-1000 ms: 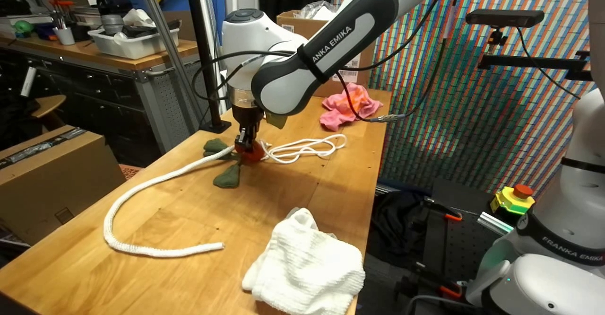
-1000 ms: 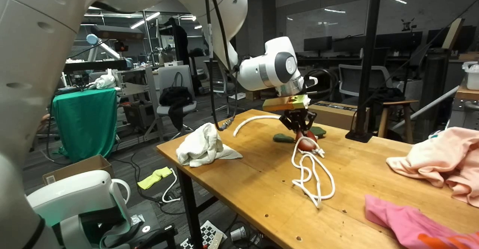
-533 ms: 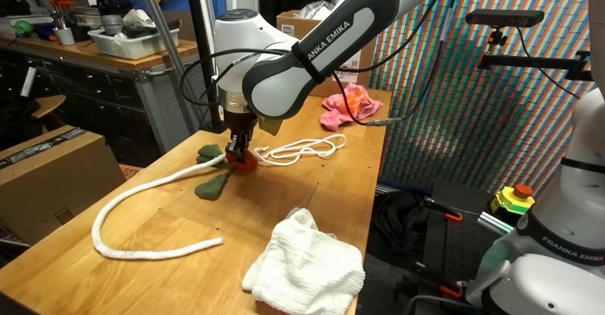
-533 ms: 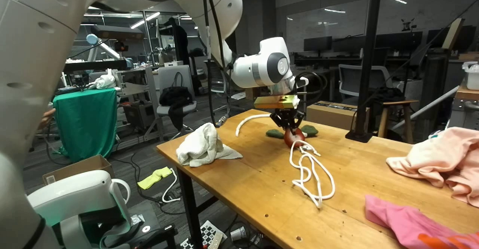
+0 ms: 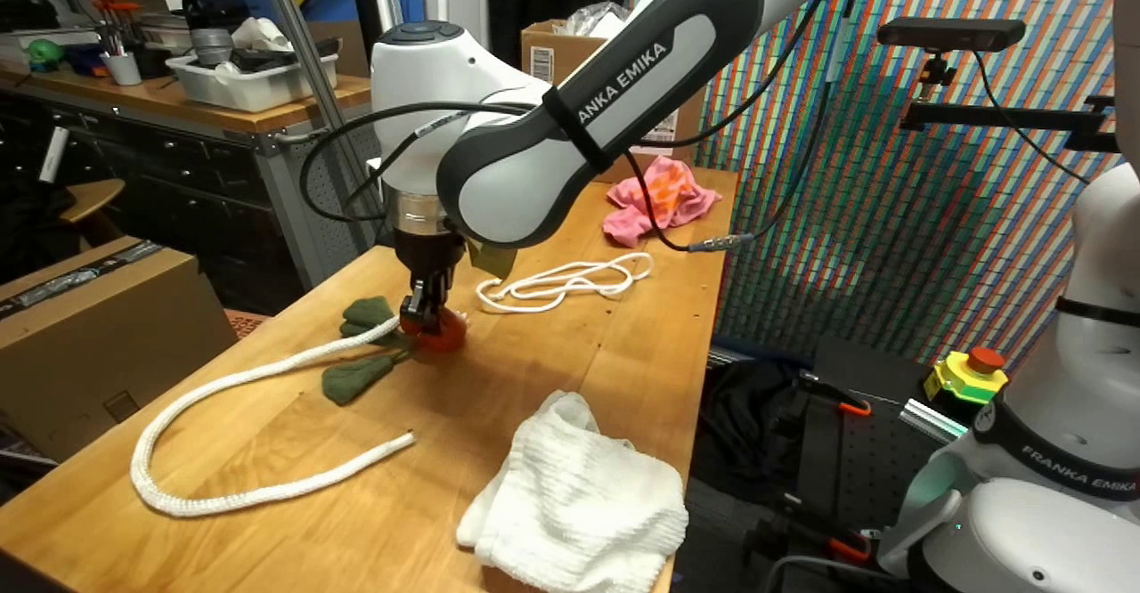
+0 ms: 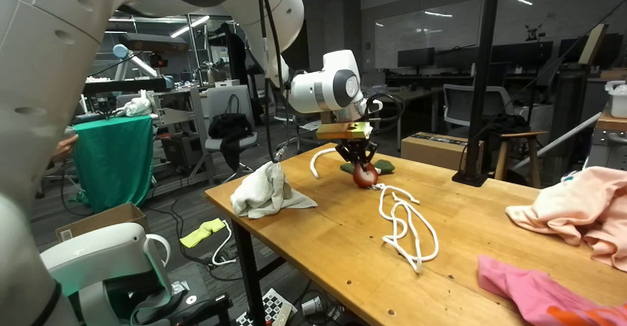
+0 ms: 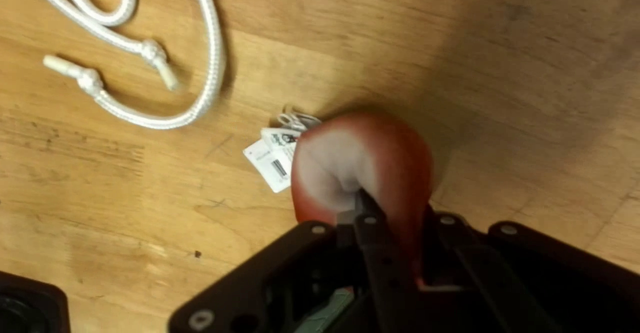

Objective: Move the pink shirt to the right, move the thick white rope to the left, move the peach shirt to the right, move the white towel to the left, move the radish backwards

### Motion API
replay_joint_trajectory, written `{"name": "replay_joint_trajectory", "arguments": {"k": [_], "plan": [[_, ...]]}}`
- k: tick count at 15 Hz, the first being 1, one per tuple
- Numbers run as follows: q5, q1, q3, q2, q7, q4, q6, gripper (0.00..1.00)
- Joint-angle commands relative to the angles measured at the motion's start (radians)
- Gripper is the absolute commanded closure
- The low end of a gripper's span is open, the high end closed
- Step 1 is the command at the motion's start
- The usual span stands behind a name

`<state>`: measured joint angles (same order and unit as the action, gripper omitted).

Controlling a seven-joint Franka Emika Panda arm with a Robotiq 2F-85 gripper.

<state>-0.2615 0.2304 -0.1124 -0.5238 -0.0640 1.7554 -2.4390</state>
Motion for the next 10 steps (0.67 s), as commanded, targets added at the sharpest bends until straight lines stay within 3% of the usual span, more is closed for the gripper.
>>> {"name": "replay_joint_trajectory", "arguments": {"k": [1,10], "plan": [[0.029,0.025,-0.017,-0.013,0.020,-0.028,0.017,0.92],[0.037,0.084,-0.067,0.033,0.020,0.008,0.066,0.92]]}}
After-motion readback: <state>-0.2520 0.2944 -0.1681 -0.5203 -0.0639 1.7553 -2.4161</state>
